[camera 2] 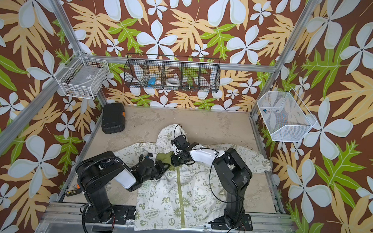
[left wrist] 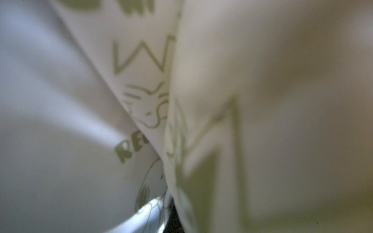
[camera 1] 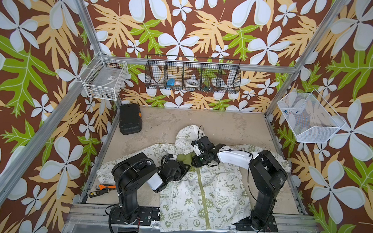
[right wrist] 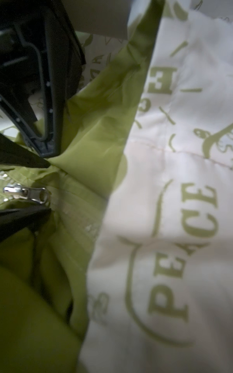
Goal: Unzip the jacket
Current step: Flatten out the jacket at the center of the board.
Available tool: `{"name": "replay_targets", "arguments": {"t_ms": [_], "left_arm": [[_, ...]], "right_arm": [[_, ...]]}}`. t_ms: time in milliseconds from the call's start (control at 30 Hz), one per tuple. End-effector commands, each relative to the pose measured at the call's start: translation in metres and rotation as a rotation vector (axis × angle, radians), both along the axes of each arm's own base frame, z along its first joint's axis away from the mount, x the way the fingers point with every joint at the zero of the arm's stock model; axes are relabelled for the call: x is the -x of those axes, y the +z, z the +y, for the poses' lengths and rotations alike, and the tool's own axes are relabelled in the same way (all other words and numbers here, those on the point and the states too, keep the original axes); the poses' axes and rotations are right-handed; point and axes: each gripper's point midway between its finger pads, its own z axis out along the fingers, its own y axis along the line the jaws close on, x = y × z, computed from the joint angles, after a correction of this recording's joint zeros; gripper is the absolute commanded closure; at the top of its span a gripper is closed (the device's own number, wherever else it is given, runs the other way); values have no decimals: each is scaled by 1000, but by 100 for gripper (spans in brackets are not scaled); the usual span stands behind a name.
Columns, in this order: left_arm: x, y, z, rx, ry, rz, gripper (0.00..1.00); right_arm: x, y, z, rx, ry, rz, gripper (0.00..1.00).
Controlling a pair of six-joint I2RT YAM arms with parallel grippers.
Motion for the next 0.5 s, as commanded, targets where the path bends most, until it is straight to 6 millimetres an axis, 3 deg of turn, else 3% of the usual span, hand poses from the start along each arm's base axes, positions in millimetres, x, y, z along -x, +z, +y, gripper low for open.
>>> {"name": "replay_targets", "arguments": {"t_ms": [0,133,467], "left_arm": [[10,-24,11,-87,1,72,100],[10,-25,11,-88,3,75,100],[10,-26,11,-93,2,77,100]], "right_arm": [[3,12,-4,29,14,-5,65],[0,14,-2,42,28,-7,65],[5,-16,-4,93,42,46,65]]}}
